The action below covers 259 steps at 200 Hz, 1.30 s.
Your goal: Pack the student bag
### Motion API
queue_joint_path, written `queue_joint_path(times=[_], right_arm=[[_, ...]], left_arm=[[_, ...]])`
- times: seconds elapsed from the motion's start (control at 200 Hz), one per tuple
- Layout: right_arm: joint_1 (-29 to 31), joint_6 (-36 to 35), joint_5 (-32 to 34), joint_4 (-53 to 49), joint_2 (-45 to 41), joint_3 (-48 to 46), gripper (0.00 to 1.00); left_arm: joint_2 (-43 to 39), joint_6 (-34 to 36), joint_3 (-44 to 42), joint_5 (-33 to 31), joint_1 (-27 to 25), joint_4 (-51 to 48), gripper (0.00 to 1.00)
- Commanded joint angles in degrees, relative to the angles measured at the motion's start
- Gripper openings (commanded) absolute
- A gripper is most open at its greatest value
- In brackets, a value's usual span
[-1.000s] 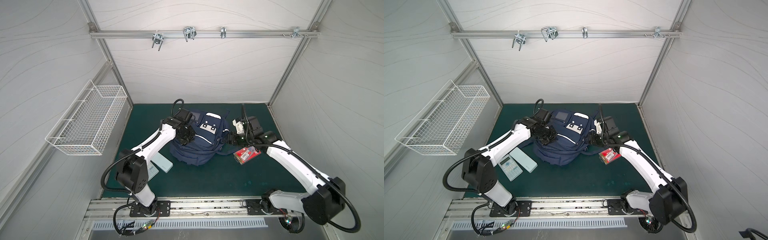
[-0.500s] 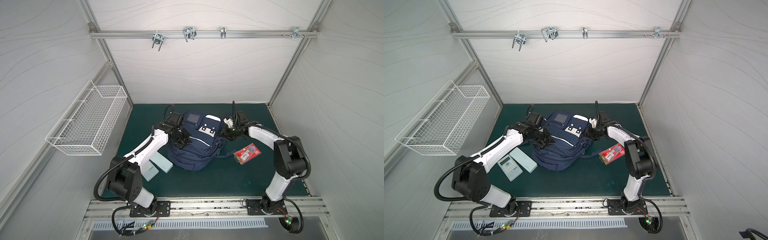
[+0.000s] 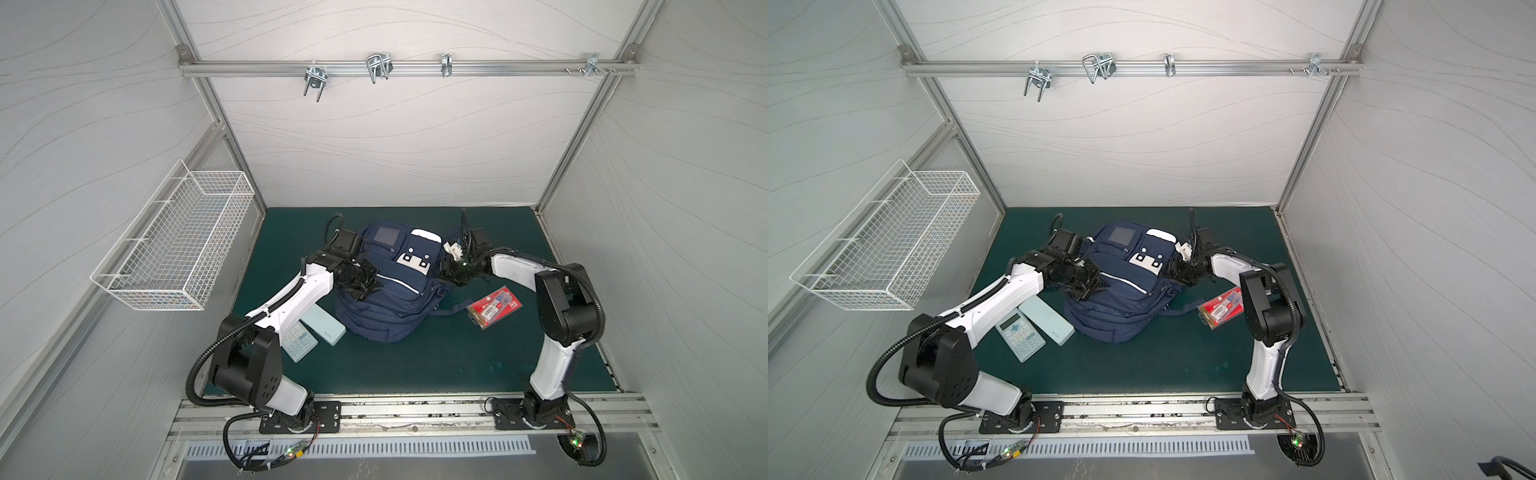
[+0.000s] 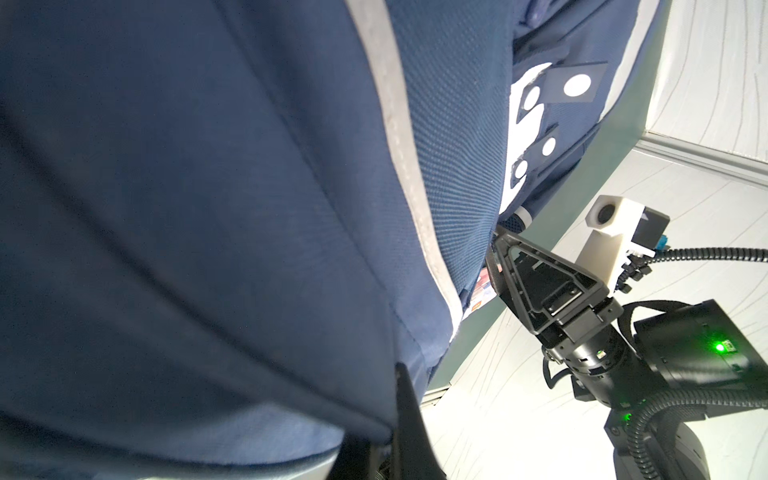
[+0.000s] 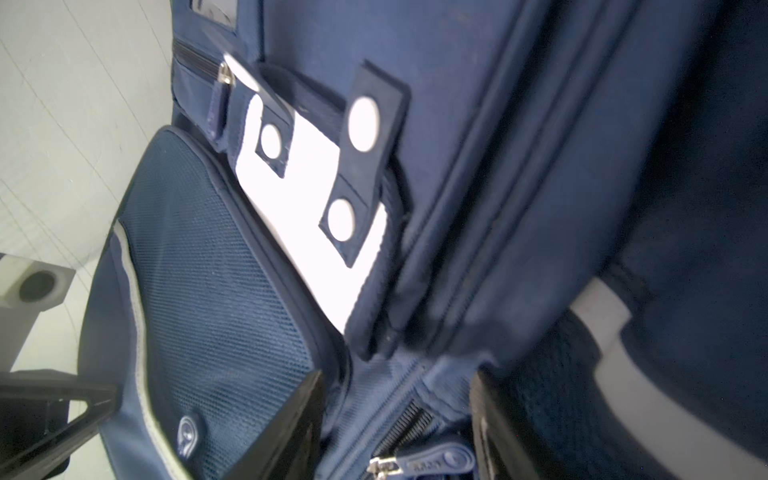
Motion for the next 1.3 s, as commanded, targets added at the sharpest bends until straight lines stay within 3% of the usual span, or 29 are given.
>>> queue_joint_path(times=[0.0, 0.58, 1.146, 1.291], right_arm=[[-0.2, -2.3, -1.4, -0.9, 0.5, -1.8, 0.56], [0.2, -2.9, -9.5, 5.0, -4.9, -7.6, 0.40], [1.1, -6.2, -4.2, 0.5, -7.1, -6.9, 0.14], [1.0, -7.3, -2.4, -0.8, -7.2, -6.2, 0.18]], left_arm=[[-2.0, -1.2, 0.4, 1.4, 0.8, 5.1, 0.00], [-2.0, -2.7, -2.1, 2.5, 2.9, 7.5, 0.00], [-1.4, -2.0, -1.8, 2.1, 2.9, 6.8, 0.00], [-1.3, -1.6, -1.8, 1.9, 2.9, 6.4, 0.00]])
